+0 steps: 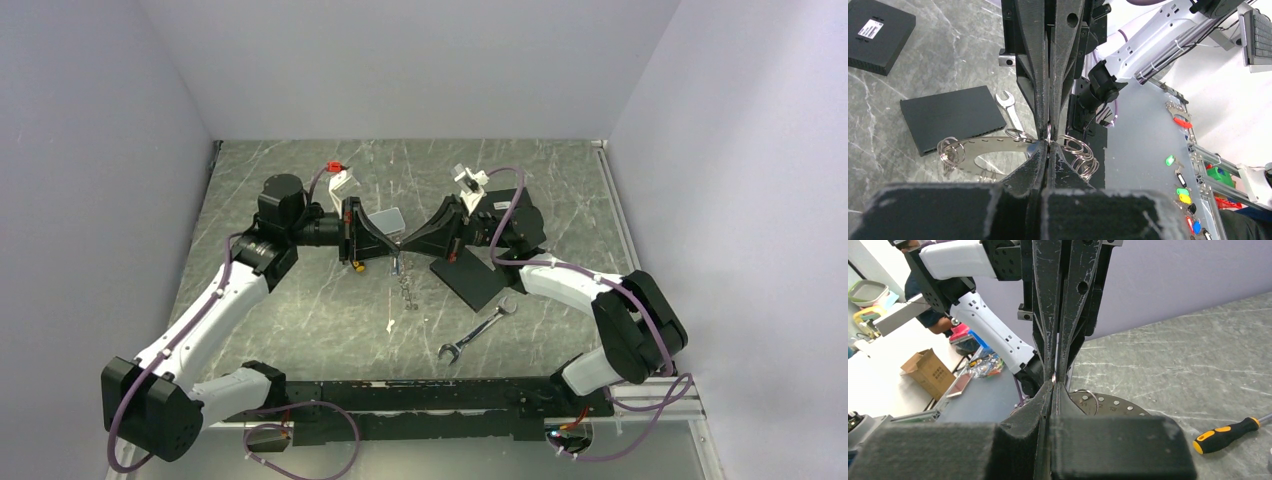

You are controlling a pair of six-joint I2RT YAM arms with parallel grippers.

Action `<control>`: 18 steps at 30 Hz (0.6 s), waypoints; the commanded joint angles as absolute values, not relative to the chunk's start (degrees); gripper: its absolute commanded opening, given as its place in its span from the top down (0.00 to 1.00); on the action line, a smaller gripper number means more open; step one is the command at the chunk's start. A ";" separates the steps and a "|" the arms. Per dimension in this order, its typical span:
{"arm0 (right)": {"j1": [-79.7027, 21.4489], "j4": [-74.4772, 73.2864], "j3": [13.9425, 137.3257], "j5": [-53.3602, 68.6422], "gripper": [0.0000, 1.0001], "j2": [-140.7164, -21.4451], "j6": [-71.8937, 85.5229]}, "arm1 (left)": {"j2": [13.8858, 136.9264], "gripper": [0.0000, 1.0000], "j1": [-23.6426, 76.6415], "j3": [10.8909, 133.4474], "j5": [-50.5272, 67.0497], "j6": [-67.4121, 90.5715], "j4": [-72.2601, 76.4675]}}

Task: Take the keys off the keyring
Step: Remove the key from the keyring.

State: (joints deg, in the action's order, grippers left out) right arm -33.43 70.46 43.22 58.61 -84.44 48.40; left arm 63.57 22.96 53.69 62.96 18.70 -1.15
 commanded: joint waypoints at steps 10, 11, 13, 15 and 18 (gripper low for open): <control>-31.25 54.08 48.47 64.37 0.61 -81.56 33.71 | 67.44 1.00 23.47 68.20 60.33 1.28 -30.83; -31.10 50.73 49.20 65.19 0.59 -81.32 31.70 | 68.32 1.00 23.47 69.63 60.11 -1.11 -33.56; -30.78 42.65 51.36 66.85 0.56 -80.77 26.16 | 69.58 1.00 23.51 71.90 59.90 -3.99 -38.01; -30.65 28.31 56.06 67.48 0.55 -80.35 16.61 | 70.83 1.00 23.55 73.95 59.21 -5.92 -41.95; -30.87 3.69 64.34 64.76 0.54 -79.68 -4.87 | 72.78 1.00 23.55 76.81 56.75 -6.85 -47.19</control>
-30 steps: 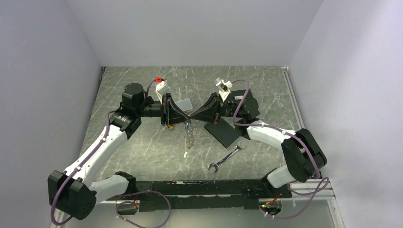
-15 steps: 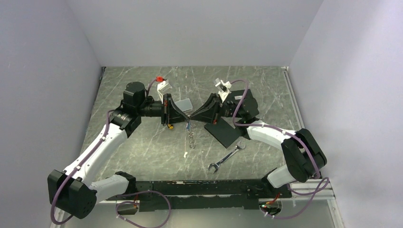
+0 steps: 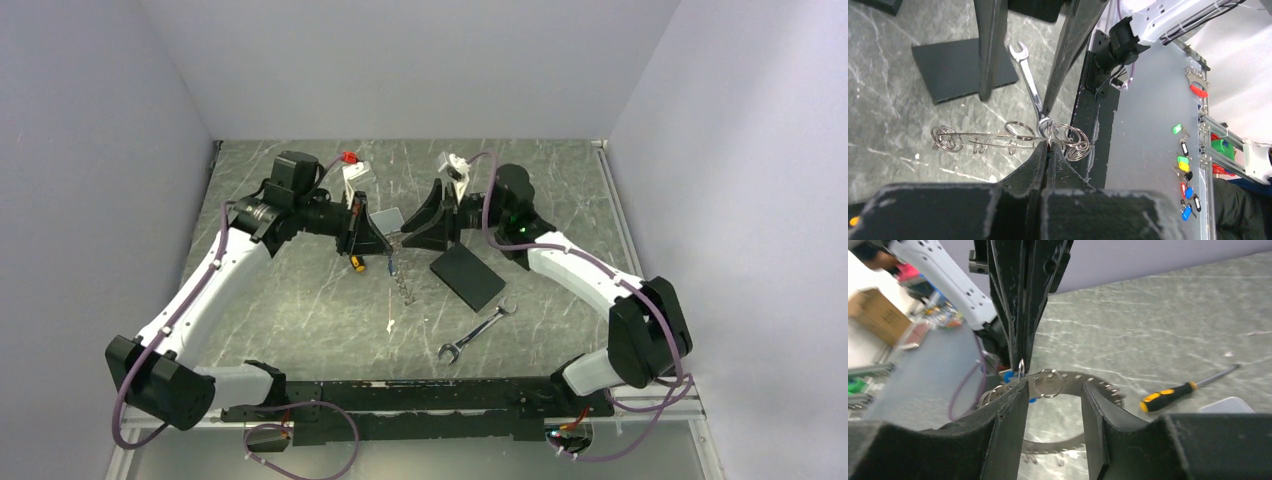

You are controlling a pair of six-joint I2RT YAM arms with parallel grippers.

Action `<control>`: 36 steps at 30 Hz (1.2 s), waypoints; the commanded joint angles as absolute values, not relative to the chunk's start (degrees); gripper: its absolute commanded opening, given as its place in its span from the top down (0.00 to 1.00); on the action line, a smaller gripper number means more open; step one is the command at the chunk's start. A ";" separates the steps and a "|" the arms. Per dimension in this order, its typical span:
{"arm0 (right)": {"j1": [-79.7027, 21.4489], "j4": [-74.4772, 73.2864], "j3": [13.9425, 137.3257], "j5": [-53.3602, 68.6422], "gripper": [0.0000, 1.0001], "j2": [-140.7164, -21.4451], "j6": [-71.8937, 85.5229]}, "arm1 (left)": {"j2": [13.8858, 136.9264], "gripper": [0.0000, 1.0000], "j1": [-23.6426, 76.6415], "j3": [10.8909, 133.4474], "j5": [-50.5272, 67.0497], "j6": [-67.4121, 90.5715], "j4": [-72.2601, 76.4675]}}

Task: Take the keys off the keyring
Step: Remove the key from the keyring.

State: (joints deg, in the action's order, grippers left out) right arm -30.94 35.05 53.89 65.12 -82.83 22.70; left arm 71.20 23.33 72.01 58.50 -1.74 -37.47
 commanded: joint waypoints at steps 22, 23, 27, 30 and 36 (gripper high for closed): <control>-45.66 -31.85 79.54 40.35 0.56 -80.38 -33.76 | 79.46 1.00 27.63 84.55 52.18 -9.39 -58.89; -45.88 -32.15 79.88 40.08 0.56 -80.56 -33.99 | 79.45 1.00 27.79 84.30 52.27 -9.48 -58.90; -46.72 -33.11 80.87 39.26 0.57 -81.32 -34.81 | 79.38 1.00 28.33 84.11 51.91 -10.13 -59.22; -47.31 -33.80 81.48 38.42 0.61 -81.77 -35.45 | 79.45 1.00 28.68 84.29 51.47 -10.50 -59.28; -48.78 -35.30 82.15 36.37 0.68 -82.44 -37.29 | 79.79 1.00 29.39 84.80 51.20 -10.77 -59.30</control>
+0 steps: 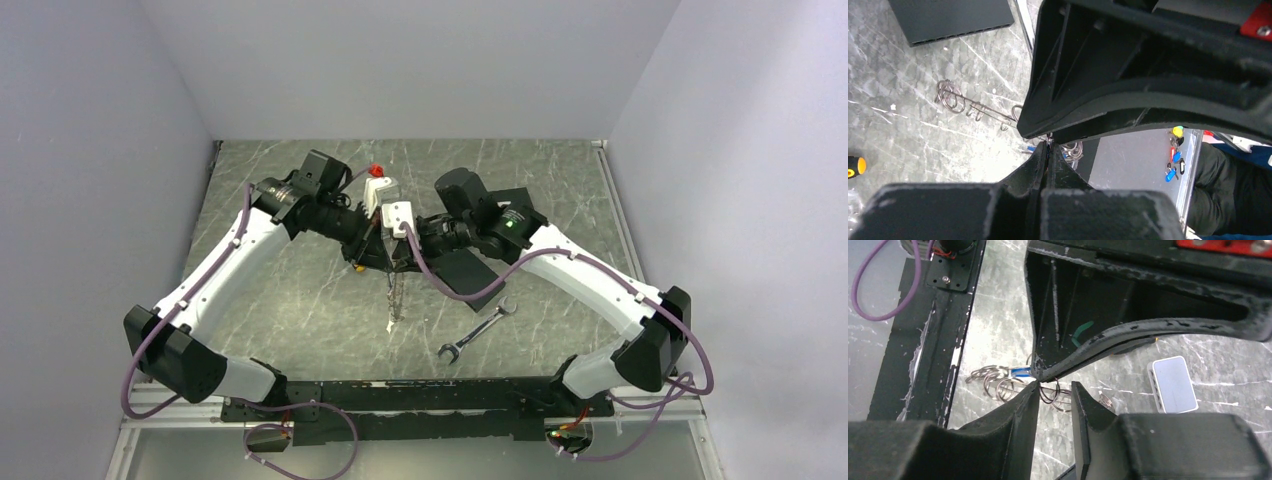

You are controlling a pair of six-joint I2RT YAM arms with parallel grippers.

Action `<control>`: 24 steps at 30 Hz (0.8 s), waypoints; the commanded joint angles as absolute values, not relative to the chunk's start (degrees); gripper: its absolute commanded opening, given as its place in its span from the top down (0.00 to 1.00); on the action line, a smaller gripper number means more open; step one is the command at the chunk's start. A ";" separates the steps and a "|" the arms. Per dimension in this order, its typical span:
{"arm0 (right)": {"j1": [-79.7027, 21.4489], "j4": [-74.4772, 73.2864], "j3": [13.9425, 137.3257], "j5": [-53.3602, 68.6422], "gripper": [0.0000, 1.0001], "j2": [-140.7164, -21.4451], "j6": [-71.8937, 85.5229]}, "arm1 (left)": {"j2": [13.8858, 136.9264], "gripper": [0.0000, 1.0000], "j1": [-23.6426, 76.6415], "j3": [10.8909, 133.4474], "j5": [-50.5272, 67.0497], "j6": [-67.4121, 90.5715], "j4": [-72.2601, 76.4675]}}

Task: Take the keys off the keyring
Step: Remove the key from the keyring.

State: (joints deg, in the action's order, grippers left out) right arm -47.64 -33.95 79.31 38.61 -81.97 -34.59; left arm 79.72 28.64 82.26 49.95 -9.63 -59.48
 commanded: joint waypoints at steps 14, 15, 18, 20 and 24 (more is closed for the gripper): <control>-48.34 -30.94 79.71 34.37 1.00 -81.30 -33.09 | 79.54 0.97 29.32 86.09 52.47 -14.09 -58.88; -47.50 -29.07 79.12 35.51 1.00 -80.96 -31.69 | 79.08 0.89 29.04 85.90 52.55 -13.99 -58.13; -44.93 -25.02 77.59 39.47 1.00 -80.12 -27.47 | 77.69 0.74 26.76 84.91 54.03 -12.29 -55.17; -43.85 -23.18 76.79 41.56 1.00 -79.65 -25.92 | 76.84 0.69 25.41 84.32 54.98 -11.92 -53.97; -42.18 -20.11 75.79 45.14 1.00 -79.32 -22.74 | 74.82 0.58 22.94 83.03 56.80 -11.27 -51.22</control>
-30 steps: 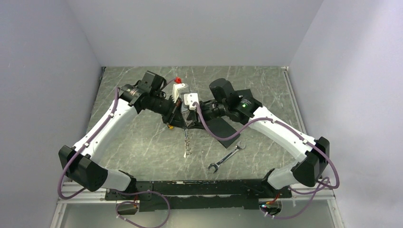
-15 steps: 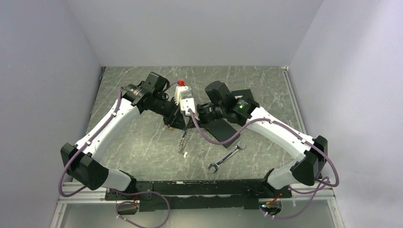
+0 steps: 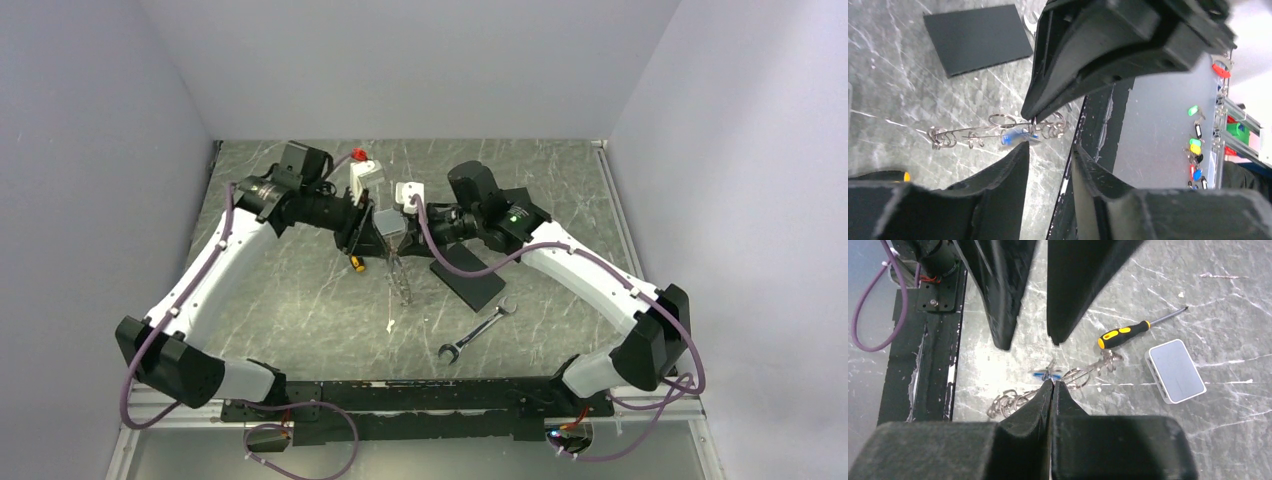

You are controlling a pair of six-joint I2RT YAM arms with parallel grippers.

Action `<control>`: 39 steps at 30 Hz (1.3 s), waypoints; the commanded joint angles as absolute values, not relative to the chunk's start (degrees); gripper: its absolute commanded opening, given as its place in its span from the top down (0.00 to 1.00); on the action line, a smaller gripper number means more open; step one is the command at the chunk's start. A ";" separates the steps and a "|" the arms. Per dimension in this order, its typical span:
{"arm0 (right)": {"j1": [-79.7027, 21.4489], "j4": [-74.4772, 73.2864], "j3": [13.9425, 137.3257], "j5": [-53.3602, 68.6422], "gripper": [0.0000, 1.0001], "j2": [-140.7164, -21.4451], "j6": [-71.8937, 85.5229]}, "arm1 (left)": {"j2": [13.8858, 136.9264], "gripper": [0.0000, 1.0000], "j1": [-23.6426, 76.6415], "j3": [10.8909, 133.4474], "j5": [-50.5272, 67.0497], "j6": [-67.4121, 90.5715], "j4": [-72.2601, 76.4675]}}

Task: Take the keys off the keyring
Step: Remove the key from the keyring.

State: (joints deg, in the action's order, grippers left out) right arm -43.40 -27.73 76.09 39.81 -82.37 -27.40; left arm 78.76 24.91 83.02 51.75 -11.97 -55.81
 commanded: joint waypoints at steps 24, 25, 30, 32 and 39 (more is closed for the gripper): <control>-40.08 -15.02 75.79 51.12 1.00 -79.39 -14.32 | 66.77 0.46 22.06 67.13 55.91 -6.09 -31.77; -40.08 -14.59 75.70 50.88 1.00 -79.42 -13.50 | 66.60 0.46 22.20 66.65 55.58 -5.66 -31.01; -39.99 -13.77 75.80 50.96 1.00 -79.56 -11.63 | 66.45 0.48 23.05 65.18 54.05 -5.19 -29.43; -39.99 -13.68 75.80 51.11 1.00 -79.59 -11.36 | 66.53 0.54 23.35 64.96 53.23 -5.26 -29.05; -38.54 -10.92 74.51 52.43 1.00 -79.11 -8.92 | 66.07 0.95 23.38 65.26 53.47 -6.43 -30.96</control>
